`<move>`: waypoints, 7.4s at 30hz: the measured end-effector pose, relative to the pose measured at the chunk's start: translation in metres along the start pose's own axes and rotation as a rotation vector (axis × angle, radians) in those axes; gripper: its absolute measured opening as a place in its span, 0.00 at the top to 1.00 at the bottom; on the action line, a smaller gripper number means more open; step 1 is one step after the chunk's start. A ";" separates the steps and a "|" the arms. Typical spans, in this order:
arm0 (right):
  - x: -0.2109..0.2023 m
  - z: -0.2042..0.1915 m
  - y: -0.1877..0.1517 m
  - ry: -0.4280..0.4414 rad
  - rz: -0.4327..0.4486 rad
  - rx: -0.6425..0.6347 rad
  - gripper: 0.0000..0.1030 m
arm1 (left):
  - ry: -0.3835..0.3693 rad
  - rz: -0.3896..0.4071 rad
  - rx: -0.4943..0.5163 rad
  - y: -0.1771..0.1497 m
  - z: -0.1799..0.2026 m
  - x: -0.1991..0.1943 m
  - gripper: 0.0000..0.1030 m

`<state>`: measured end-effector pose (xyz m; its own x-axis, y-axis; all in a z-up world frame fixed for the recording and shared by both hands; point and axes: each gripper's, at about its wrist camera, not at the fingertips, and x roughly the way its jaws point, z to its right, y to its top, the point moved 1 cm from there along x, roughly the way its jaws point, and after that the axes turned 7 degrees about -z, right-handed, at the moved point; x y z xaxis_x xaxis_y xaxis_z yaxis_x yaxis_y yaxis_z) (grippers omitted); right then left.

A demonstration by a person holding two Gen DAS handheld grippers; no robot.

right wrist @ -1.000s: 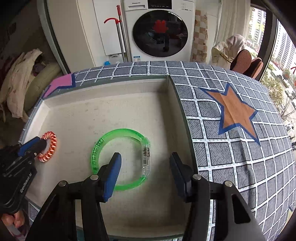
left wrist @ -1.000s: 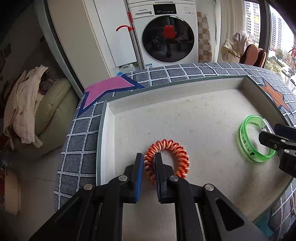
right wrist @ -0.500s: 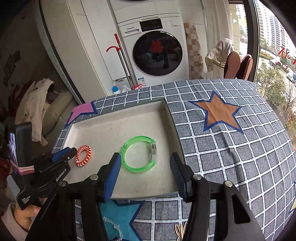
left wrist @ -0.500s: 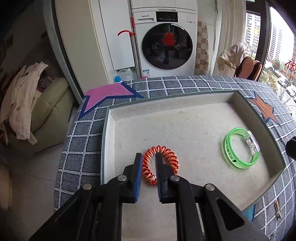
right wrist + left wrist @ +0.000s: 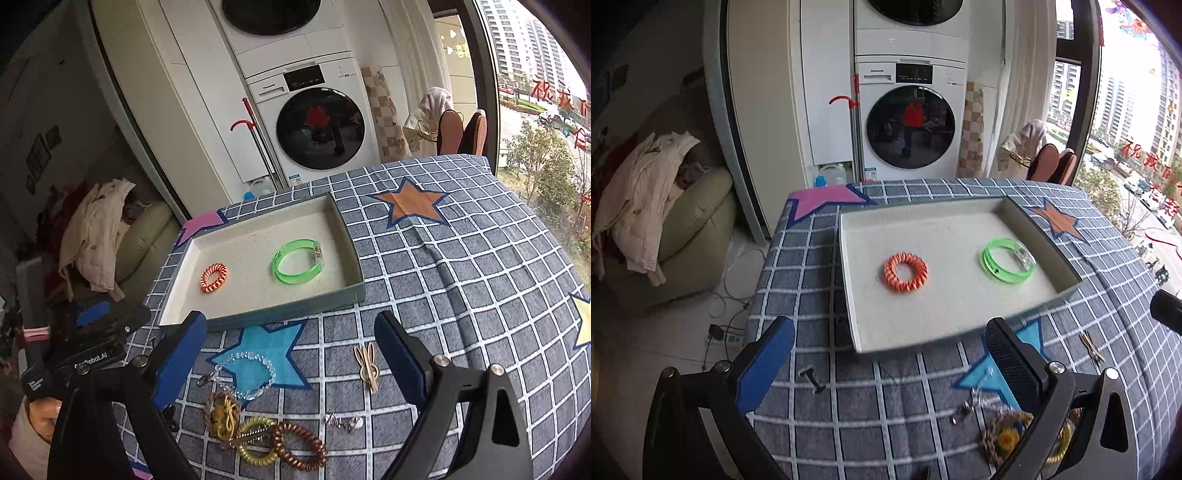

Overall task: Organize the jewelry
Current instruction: 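Withdraw both tools from the tray back toward the jewelry pile, then grasp the black claw clip with the left tool while the right tool grasps the brown coil, then carry both items into the white tray and open both tools, then withdraw both tools from the tray back toward the remaining jewelry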

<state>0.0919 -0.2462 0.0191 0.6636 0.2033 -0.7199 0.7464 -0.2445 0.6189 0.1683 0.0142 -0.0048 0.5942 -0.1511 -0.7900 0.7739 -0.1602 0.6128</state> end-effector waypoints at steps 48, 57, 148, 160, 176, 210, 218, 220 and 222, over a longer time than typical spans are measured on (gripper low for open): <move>0.037 0.032 -0.098 -0.167 -0.260 0.012 0.20 | 0.099 -0.128 0.072 -0.115 0.019 0.009 0.00; 0.048 0.012 -0.101 -0.199 -0.273 -0.096 0.49 | 0.096 -0.150 0.075 -0.118 0.021 0.019 0.00; 0.194 -0.007 0.067 -0.177 -0.310 -0.148 0.84 | 0.122 -0.126 0.153 0.050 0.050 0.137 0.58; 0.165 -0.005 0.071 -0.087 -0.253 -0.089 0.42 | 0.109 -0.141 0.107 0.053 0.043 0.135 0.57; 0.127 0.000 0.067 -0.057 -0.187 -0.044 0.38 | 0.112 -0.039 0.088 0.062 0.044 0.103 0.04; 0.032 0.043 -0.047 -0.060 -0.219 0.024 0.00 | -0.066 -0.099 0.043 -0.070 0.048 0.004 0.00; 0.032 0.060 -0.074 -0.111 -0.248 0.031 0.00 | -0.087 -0.107 0.089 -0.082 0.078 -0.001 0.00; 0.032 0.062 -0.076 -0.123 -0.245 0.023 0.00 | -0.091 -0.110 0.096 -0.082 0.083 -0.002 0.00; 0.031 0.062 -0.078 -0.134 -0.242 0.011 0.00 | -0.093 -0.111 0.097 -0.082 0.088 -0.001 0.00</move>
<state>0.0511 -0.2798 -0.0705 0.4531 0.1301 -0.8819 0.8812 -0.2147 0.4211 0.0850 -0.0586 -0.0517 0.4798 -0.2162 -0.8503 0.8062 -0.2736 0.5245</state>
